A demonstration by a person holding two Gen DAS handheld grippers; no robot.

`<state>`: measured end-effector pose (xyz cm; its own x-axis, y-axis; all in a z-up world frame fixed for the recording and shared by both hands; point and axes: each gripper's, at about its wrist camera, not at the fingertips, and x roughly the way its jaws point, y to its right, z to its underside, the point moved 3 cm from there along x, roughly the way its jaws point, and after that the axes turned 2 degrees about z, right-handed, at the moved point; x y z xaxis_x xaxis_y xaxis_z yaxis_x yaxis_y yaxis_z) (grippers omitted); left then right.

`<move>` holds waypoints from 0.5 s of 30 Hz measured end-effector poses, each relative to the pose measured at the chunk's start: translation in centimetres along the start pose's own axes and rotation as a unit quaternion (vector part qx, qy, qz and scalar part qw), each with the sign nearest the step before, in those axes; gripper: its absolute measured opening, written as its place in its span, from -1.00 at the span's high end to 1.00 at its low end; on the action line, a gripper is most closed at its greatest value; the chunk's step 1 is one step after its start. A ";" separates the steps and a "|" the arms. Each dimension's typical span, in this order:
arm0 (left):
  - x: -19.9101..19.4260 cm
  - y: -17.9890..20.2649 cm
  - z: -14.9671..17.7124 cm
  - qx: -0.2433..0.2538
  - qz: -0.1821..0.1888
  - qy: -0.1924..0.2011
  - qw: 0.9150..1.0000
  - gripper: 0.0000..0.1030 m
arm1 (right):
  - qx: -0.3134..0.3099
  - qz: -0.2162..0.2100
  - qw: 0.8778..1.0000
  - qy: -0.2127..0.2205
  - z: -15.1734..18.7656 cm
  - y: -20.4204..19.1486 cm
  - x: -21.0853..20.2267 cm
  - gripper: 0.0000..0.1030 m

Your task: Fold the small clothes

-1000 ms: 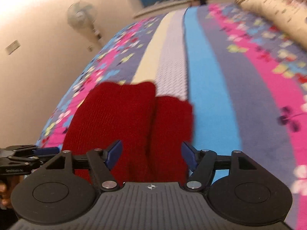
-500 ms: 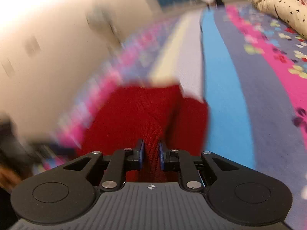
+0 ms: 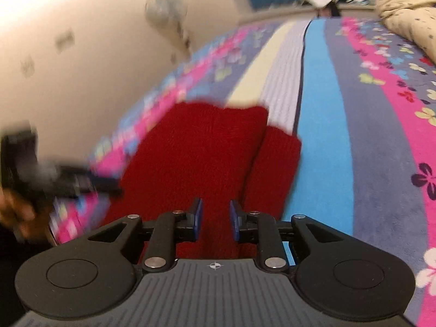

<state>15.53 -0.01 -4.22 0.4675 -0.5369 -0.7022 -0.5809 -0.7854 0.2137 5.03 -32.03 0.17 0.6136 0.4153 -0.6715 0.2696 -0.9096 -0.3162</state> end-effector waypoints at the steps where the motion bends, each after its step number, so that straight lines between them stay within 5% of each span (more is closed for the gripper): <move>1: 0.0 0.0 0.0 0.001 0.000 0.000 1.000 0.09 | -0.018 0.025 0.999 -0.036 0.8 -0.1 1.1 0.54; 3: 0.0 0.1 -0.1 0.004 0.000 0.000 1.000 0.08 | -0.040 0.057 0.995 -0.078 1.9 -0.2 2.5 0.41; 9: -1.9 1.5 -0.7 0.026 0.048 0.051 0.997 0.08 | -0.050 0.049 0.994 -0.078 2.0 -0.5 2.5 0.65; 11: -0.9 2.2 0.0 0.049 0.054 0.016 0.997 0.08 | -0.053 0.053 0.994 -0.080 2.1 -0.6 2.9 0.65; 13: 1.2 2.8 1.5 0.099 0.015 -0.043 0.994 0.08 | -0.043 0.049 0.995 -0.077 1.9 -0.5 2.7 0.62; 15: 1.4 3.4 1.8 0.124 0.003 -0.049 0.991 0.08 | -0.021 0.028 0.998 -0.055 1.1 -0.4 1.8 0.60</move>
<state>13.01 -2.84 -5.76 0.4043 -0.4987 -0.7667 -0.7346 -0.6765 0.0527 5.19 -30.85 -1.68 0.5432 0.3611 -0.7580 0.2695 -0.9300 -0.2499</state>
